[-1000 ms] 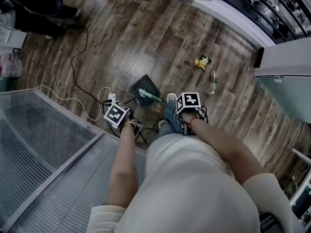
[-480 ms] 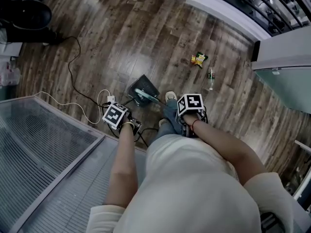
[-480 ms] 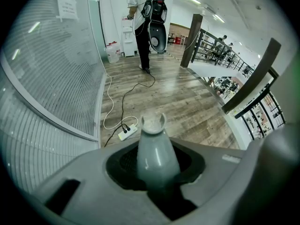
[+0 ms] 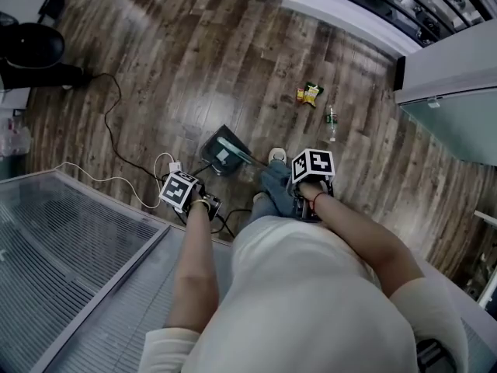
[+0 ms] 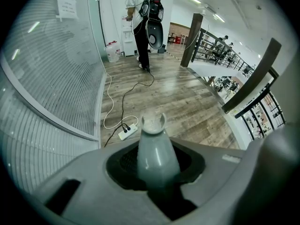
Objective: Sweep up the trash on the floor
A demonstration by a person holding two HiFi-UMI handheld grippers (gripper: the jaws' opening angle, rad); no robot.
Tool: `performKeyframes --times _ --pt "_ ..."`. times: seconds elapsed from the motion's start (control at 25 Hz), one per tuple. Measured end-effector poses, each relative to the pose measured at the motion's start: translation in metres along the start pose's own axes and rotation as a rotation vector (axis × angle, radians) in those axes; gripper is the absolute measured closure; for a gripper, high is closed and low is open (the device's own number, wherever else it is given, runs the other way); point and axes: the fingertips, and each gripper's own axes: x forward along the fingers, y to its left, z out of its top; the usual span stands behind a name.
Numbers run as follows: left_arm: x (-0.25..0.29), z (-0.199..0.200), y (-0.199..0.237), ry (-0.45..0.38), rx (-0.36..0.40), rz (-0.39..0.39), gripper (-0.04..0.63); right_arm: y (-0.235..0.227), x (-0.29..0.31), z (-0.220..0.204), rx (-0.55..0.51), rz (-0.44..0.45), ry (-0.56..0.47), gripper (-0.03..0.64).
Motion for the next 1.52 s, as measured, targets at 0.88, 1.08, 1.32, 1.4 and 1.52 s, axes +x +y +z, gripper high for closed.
performKeyframes --times 0.88,1.08,1.32,1.4,1.52 --pt "-0.015 0.006 -0.084 -0.008 0.047 -0.070 0.506 -0.065 -0.086 0.114 0.119 0.059 -0.165 0.515" --pt "-0.015 0.015 -0.131 -0.018 0.089 -0.120 0.506 -0.077 -0.099 0.136 0.178 0.099 -0.203 0.515" --pt "-0.012 0.023 -0.185 -0.021 0.135 -0.167 0.506 -0.094 -0.116 0.153 0.232 0.113 -0.263 0.515" --pt "-0.011 0.027 -0.205 -0.022 0.159 -0.183 0.506 -0.100 -0.121 0.159 0.265 0.123 -0.283 0.515" --pt "-0.012 0.032 -0.231 -0.020 0.188 -0.204 0.506 -0.109 -0.128 0.164 0.334 0.145 -0.311 0.515"
